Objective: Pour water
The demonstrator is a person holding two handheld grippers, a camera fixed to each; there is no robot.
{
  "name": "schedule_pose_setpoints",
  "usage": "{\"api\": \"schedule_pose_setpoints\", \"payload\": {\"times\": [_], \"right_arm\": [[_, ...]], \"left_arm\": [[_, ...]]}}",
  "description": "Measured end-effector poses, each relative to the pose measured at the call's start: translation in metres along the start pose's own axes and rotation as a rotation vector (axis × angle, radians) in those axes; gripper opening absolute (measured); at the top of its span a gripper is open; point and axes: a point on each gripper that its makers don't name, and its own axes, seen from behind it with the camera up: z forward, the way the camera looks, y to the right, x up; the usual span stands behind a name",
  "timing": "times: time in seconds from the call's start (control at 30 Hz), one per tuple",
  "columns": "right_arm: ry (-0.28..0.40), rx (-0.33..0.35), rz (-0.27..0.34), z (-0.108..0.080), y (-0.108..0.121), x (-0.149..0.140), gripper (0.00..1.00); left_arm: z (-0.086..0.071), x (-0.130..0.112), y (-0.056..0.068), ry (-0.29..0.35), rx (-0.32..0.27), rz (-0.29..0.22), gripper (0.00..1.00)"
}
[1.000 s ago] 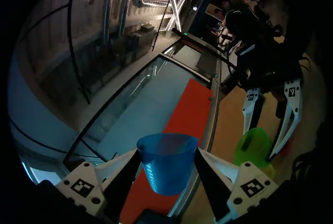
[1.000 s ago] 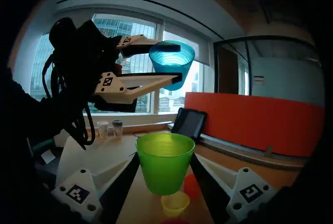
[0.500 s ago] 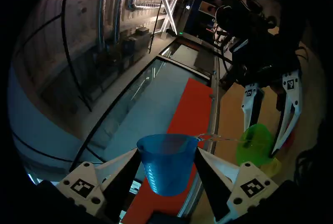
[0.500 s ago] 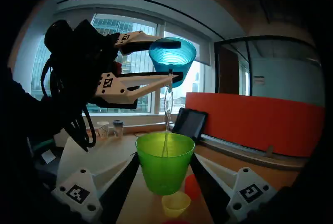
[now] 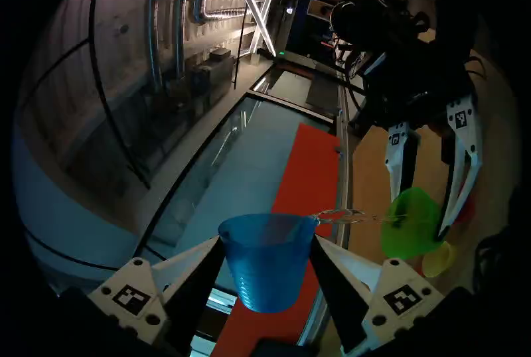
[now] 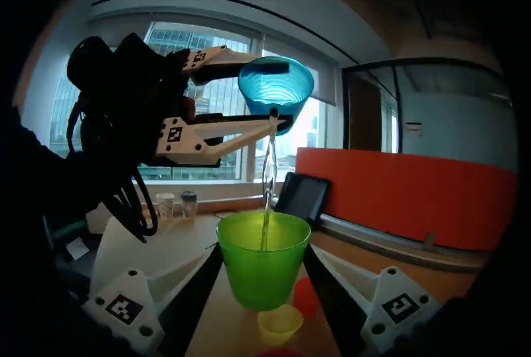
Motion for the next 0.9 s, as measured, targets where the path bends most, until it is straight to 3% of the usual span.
{"api": "schedule_pose_setpoints", "payload": {"times": [0.9], "right_arm": [[0.010, -0.001, -0.011, -0.006, 0.000, 0.004, 0.88]], "left_arm": [[-0.002, 0.018, -0.011, 0.030, 0.019, 0.144, 0.86]]}}
